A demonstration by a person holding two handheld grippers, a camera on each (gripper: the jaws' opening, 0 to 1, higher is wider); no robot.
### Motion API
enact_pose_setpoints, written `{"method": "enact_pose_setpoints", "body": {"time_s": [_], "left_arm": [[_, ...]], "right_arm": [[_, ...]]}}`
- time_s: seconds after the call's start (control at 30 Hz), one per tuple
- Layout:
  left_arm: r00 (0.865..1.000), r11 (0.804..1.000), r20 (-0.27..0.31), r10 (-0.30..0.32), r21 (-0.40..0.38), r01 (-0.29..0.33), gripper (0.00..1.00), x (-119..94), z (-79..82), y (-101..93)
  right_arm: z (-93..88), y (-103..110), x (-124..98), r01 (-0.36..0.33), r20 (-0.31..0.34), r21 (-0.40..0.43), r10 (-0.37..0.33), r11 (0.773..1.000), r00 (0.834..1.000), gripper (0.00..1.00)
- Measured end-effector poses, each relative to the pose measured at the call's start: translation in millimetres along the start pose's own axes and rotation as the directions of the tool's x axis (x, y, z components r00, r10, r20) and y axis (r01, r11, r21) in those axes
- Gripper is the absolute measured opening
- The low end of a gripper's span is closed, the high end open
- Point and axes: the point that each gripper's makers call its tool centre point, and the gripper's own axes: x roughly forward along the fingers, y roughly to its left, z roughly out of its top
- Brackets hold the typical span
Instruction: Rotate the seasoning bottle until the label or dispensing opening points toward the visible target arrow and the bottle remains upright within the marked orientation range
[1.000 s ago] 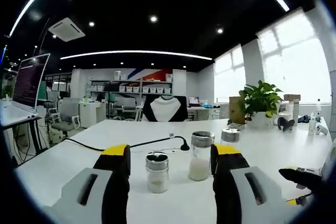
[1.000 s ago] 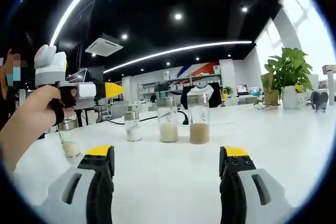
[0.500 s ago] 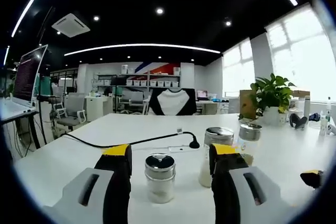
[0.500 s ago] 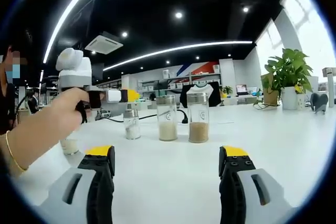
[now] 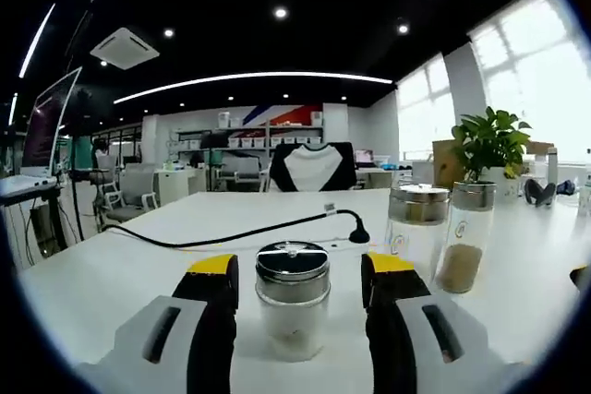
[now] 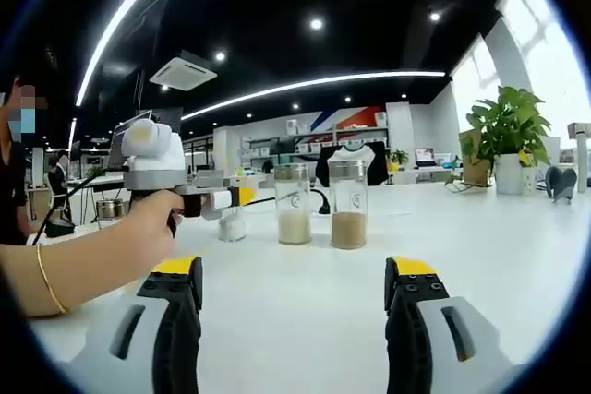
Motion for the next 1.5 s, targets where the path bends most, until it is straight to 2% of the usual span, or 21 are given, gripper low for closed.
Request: {"method": "enact_pose_setpoints", "body": {"time_s": [0.07, 0.13, 0.2, 0.43, 0.53, 0.73, 0.8, 1.0, 1.03, 1.07, 1.17, 1.33, 1.5], "left_arm": [[0.999, 1.0, -0.032, -0.013, -0.019, 0.012, 0.55, 1.8, -8.4, -0.4], [0.999, 0.997, -0.024, -0.04, -0.064, 0.038, 0.54, 3.3, -10.5, -3.4], [0.999, 0.998, -0.045, -0.029, -0.055, 0.027, 0.52, 3.6, -16.3, -0.1], [0.999, 0.999, -0.041, -0.026, -0.046, 0.024, 0.44, 2.8, -16.4, 1.0], [0.999, 0.999, -0.036, -0.022, -0.037, 0.02, 0.37, 2.9, -16.1, 2.8], [0.999, 0.999, -0.029, -0.025, -0.021, 0.024, 0.36, 2.3, -16.1, 3.2], [0.998, 0.998, -0.03, -0.055, -0.033, 0.054, 0.36, 2.9, -16.5, -0.4], [0.998, 0.998, -0.025, -0.057, -0.04, 0.056, 0.36, 3.2, -15.3, 1.5], [0.995, 0.994, -0.017, -0.095, -0.049, 0.094, 0.35, 4.0, -13.0, -1.8], [0.995, 0.993, 0.001, -0.099, -0.061, 0.099, 0.35, 3.5, -9.5, -1.8], [0.995, 0.995, 0.029, -0.094, -0.021, 0.094, 0.35, 1.7, 3.5, -1.5], [0.993, 0.995, 0.062, -0.096, -0.018, 0.097, 0.35, -2.9, 20.6, -0.7], [0.991, 0.994, 0.072, -0.111, 0.005, 0.111, 0.35, -3.9, 25.6, -0.6]], "right_arm": [[-0.2, 0.8, 0.0, -0.004, -0.001, -0.001, 0.004, 1.0, 1.0, 0.81], [-0.2, 0.9, -0.3, -0.005, 0.0, 0.003, 0.005, 1.0, 1.0, 0.81], [-0.4, 0.5, -0.8, -0.005, 0.001, 0.013, 0.005, 1.0, 1.0, 0.81], [-0.6, 2.7, -0.6, -0.014, 0.003, 0.024, 0.013, 1.0, 1.0, 0.8], [-0.7, 3.6, -0.6, -0.016, 0.003, 0.024, 0.016, 1.0, 1.0, 0.8], [-1.4, 3.5, -0.6, -0.016, 0.002, 0.031, 0.016, 0.999, 1.0, 0.8], [-1.4, 3.8, -0.5, -0.016, 0.002, 0.028, 0.016, 0.999, 1.0, 0.8], [-1.8, 3.7, -0.2, -0.015, 0.001, 0.024, 0.015, 1.0, 1.0, 0.79], [-1.8, 3.6, -0.2, -0.015, 0.0, 0.024, 0.015, 1.0, 1.0, 0.79], [-1.9, 3.7, -0.2, -0.015, 0.0, 0.025, 0.015, 1.0, 1.0, 0.79], [-0.9, 3.8, -0.3, -0.013, 0.003, 0.016, 0.013, 1.0, 1.0, 0.79], [-1.6, 3.9, 0.0, -0.014, 0.0, 0.016, 0.014, 1.0, 1.0, 0.79], [-2.0, 4.0, 0.1, -0.011, -0.004, 0.005, 0.012, 1.0, 1.0, 0.79]]}}
